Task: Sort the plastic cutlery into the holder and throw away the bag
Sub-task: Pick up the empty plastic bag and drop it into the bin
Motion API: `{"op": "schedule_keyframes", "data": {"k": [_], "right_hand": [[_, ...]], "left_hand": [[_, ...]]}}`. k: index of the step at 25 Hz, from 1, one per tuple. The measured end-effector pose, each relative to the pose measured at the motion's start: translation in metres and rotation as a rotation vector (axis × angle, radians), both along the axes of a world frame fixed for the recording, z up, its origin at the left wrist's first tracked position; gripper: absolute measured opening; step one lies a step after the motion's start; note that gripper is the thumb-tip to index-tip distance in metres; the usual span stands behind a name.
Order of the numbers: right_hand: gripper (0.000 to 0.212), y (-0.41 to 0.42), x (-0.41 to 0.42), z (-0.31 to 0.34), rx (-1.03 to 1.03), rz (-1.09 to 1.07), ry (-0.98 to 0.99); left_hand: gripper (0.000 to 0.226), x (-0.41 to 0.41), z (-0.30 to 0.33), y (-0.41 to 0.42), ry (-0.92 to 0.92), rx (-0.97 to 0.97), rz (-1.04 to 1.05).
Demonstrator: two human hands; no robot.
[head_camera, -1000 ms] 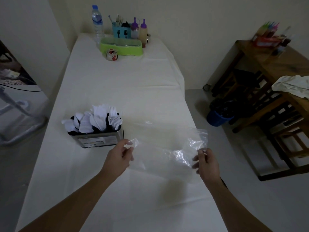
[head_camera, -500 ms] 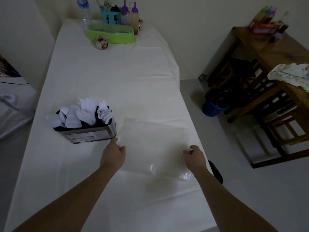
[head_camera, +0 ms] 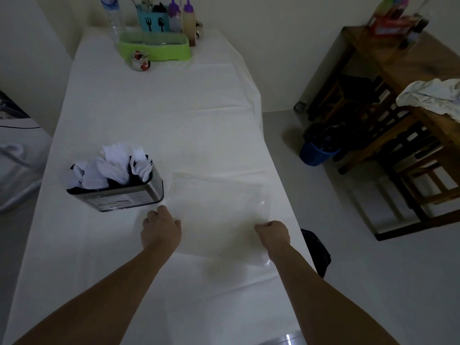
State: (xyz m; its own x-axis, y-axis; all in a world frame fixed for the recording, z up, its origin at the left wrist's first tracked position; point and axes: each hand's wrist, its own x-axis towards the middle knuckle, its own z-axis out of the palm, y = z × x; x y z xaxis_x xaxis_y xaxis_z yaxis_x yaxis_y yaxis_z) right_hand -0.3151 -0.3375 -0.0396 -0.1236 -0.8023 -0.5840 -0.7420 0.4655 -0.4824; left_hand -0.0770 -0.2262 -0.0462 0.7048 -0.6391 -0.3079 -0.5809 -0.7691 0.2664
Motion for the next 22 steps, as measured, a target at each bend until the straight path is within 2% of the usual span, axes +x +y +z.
{"op": "schedule_keyframes", "data": {"k": [2,4,6,8,10,12,13,15,19,22], "right_hand": [[0.018,0.000,-0.004,0.002,0.003,0.011,-0.041],[0.021,-0.001,-0.008,0.004,0.005,0.020,-0.086],[0.021,-0.002,-0.010,0.006,0.047,-0.011,-0.184],[0.016,-0.001,-0.012,0.007,0.129,-0.110,-0.353],[0.017,-0.001,-0.017,0.008,0.120,-0.133,-0.424],[0.016,0.000,-0.021,0.011,0.085,-0.150,-0.458],[0.015,0.002,-0.024,0.016,0.077,-0.163,-0.478],[0.014,0.005,-0.029,0.021,0.088,-0.191,-0.507],[0.012,0.014,-0.041,0.026,0.072,-0.201,-0.499],[0.010,0.023,-0.051,0.025,0.014,-0.224,-0.430]], "left_hand": [[0.049,-0.011,0.002,0.003,-0.116,0.014,-0.056],[0.054,-0.030,0.001,0.003,-0.175,-0.076,-0.219],[0.063,-0.052,-0.002,-0.001,-0.131,-0.150,-0.421],[0.081,-0.071,-0.002,-0.002,-0.053,-0.121,-0.600],[0.096,-0.079,-0.004,0.003,-0.008,-0.073,-0.742],[0.096,-0.078,-0.009,0.016,-0.076,-0.065,-0.852],[0.086,-0.077,-0.013,0.024,-0.137,-0.072,-0.888],[0.066,-0.072,-0.022,0.036,-0.233,-0.121,-0.882],[0.065,-0.048,-0.030,0.046,-0.339,-0.201,-0.821],[0.048,-0.030,-0.018,0.054,-0.248,-0.114,-0.659]]}}
